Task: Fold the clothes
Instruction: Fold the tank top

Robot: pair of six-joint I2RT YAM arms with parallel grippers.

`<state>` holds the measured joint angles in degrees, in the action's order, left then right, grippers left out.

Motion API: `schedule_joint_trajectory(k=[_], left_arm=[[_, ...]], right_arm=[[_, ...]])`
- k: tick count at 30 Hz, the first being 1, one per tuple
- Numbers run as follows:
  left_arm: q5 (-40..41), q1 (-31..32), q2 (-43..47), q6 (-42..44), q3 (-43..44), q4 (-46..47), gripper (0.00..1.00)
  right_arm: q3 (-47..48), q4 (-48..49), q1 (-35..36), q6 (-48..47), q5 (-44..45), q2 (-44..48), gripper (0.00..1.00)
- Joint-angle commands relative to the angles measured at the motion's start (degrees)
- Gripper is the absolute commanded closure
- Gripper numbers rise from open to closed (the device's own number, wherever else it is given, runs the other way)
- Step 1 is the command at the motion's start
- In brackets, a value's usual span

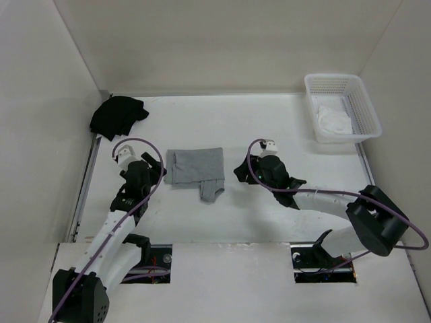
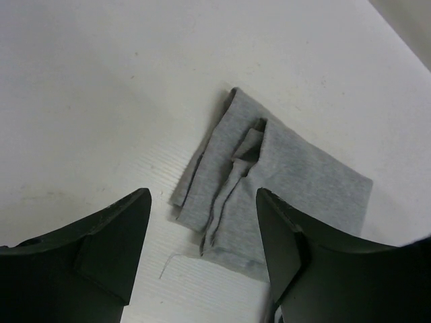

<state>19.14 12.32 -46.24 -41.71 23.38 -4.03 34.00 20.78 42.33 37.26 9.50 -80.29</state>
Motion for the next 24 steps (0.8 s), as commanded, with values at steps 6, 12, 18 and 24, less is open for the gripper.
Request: schedule_joint_trajectory(k=[6, 12, 18, 24], left_arm=[[0.12, -4.53, 1.42, -0.91, 0.18, -5.28, 0.37], [-4.36, -10.42, -3.85, -0.74, 0.44, -3.09, 0.37], [-5.69, -10.52, -5.26, -0.12, 0.09, -0.01, 0.38], [-5.60, -10.08, -6.67, 0.67, -0.26, 1.66, 0.37]], right_arm=[[-1.21, 3.92, -2.99, -0.69, 3.07, 2.33, 0.40], [-2.27, 4.45, -4.93, -0.60, 3.34, 3.30, 0.40], [-2.71, 4.98, -5.63, -0.60, 3.51, 3.56, 0.40], [-2.80, 5.06, -6.16, -0.78, 3.51, 3.21, 0.39]])
